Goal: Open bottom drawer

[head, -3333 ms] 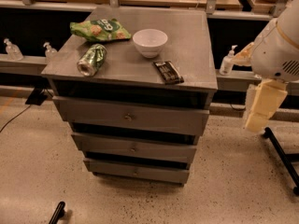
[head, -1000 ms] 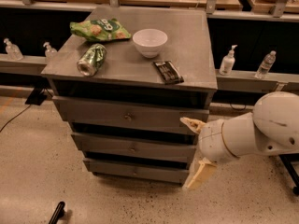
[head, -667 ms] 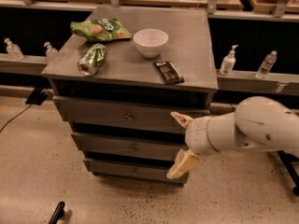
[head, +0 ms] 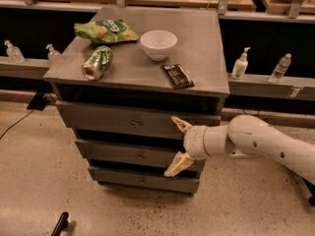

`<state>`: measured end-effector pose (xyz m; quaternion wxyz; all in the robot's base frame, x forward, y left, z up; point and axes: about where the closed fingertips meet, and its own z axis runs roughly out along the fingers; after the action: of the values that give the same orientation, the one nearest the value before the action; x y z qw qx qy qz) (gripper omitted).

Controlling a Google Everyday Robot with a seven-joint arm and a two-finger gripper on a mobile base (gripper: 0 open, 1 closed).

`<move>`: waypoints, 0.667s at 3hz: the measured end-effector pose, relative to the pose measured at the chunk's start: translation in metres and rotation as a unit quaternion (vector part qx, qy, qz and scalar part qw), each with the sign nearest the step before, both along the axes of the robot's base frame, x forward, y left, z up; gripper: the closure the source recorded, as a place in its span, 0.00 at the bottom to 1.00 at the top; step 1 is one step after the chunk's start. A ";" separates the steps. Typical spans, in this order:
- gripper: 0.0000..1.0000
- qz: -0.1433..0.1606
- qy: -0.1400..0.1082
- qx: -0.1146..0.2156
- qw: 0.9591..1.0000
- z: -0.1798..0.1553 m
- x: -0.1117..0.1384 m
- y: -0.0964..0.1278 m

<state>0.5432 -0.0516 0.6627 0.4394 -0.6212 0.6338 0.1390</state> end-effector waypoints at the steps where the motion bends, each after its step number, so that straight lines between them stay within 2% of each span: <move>1: 0.00 0.003 -0.001 0.001 1.000 0.004 0.000 0.000; 2: 0.00 0.027 0.023 0.030 0.999 -0.020 0.001 0.000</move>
Offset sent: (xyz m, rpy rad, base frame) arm 0.0022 -0.0058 -0.0489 0.1357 0.1099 0.1066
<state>0.5438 -0.0512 0.6430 0.4389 -0.6211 0.6226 0.1840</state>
